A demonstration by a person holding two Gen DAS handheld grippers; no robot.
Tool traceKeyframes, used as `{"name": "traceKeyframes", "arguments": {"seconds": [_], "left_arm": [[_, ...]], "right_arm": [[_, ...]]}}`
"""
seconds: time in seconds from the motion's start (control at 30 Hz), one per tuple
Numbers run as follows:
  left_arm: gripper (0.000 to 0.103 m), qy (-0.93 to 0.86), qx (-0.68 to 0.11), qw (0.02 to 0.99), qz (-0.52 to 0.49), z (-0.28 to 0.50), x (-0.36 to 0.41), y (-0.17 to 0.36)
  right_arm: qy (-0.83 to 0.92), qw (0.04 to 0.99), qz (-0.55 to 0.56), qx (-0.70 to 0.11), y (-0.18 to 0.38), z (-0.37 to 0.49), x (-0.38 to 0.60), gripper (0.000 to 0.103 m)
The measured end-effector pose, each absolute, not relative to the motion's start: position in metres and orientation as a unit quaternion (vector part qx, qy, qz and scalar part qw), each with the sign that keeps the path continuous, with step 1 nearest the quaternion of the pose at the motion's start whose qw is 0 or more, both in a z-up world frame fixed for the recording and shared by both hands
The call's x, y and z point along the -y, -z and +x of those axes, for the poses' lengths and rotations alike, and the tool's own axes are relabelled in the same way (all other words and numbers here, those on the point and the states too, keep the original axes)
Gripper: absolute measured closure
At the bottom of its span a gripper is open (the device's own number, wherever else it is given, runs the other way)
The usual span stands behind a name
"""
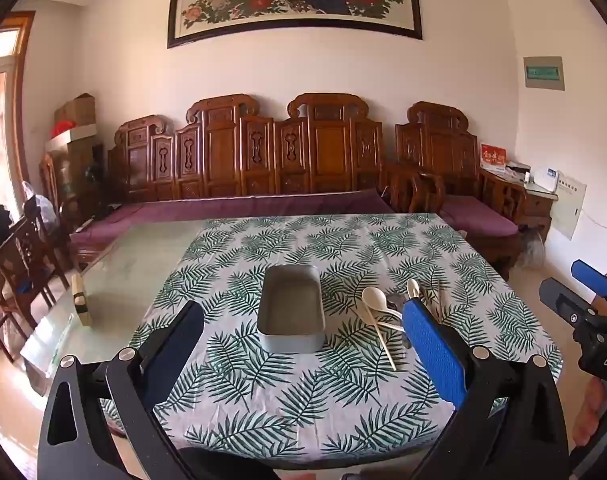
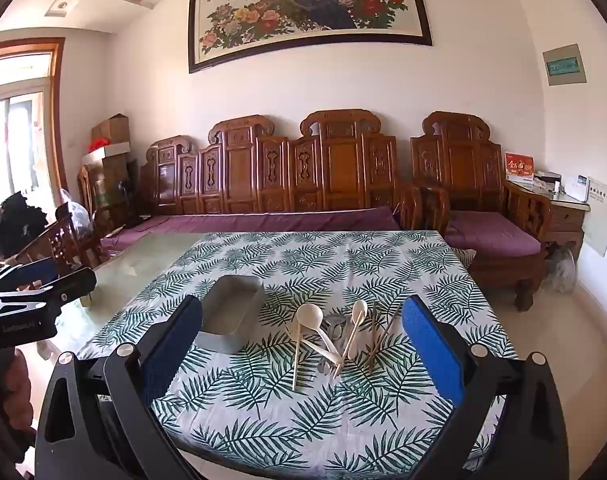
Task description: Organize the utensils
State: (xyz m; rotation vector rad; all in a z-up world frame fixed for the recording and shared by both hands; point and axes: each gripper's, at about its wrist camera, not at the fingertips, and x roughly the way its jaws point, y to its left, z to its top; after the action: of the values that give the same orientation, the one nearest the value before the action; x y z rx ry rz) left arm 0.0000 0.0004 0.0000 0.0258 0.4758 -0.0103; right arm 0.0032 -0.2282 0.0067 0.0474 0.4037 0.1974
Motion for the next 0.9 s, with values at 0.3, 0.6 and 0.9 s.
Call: {"name": "traceKeyframes", "arguments": {"seconds": [0.3, 0.6, 0.9], "left_arm": [[0.006, 0.005, -0.236, 0.972, 0.012, -0.001, -0.002, -0.002], [0.006, 0.006, -0.237, 0.972, 0.013, 0.001, 0.001, 0.0], [0.006, 0.006, -0.237, 0.971, 0.014, 0.0, 0.002, 0.0]], "right_arm": [[-0.1, 0.975, 0.026, -0.197, -0.007, 0.003, 0.229, 0.003], [-0.102, 0.975, 0.027, -0.197, -0.011, 0.0, 0.223, 0.003], [-0.105, 0.975, 0.03, -0.195, -0.015, -0.001, 0.226, 0.003]]}}
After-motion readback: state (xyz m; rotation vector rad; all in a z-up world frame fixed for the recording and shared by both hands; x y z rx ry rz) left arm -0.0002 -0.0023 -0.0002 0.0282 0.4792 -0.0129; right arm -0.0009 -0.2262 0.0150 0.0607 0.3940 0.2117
